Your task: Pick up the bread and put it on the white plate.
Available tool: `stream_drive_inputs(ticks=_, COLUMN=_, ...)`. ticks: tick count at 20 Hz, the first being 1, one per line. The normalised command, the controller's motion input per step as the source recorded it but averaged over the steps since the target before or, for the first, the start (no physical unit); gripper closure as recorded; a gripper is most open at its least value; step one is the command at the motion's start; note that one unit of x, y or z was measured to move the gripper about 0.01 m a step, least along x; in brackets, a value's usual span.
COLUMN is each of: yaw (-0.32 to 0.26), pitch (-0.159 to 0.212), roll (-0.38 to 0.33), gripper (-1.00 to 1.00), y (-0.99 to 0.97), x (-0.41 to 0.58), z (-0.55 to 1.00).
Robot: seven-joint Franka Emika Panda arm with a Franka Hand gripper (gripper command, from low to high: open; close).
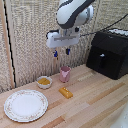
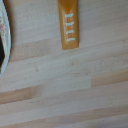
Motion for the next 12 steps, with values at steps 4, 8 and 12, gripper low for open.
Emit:
stream_drive_inputs(ticks=4, yaw=0.026, pitch=0.046, roll=0.007, gripper=-1.00, y=0.00, x=-0.288, z=-0.24)
stream_drive_inputs(ticks=8, yaw=0.036, pitch=0.057, roll=0.000, gripper=-1.00, y=0.00, x=-0.170, z=-0.29)
stream_drive_inputs(ticks=12, yaw=0.039, pitch=0.045, roll=0.000, gripper=-1.00, y=0.00, x=-0.124, z=-0.39)
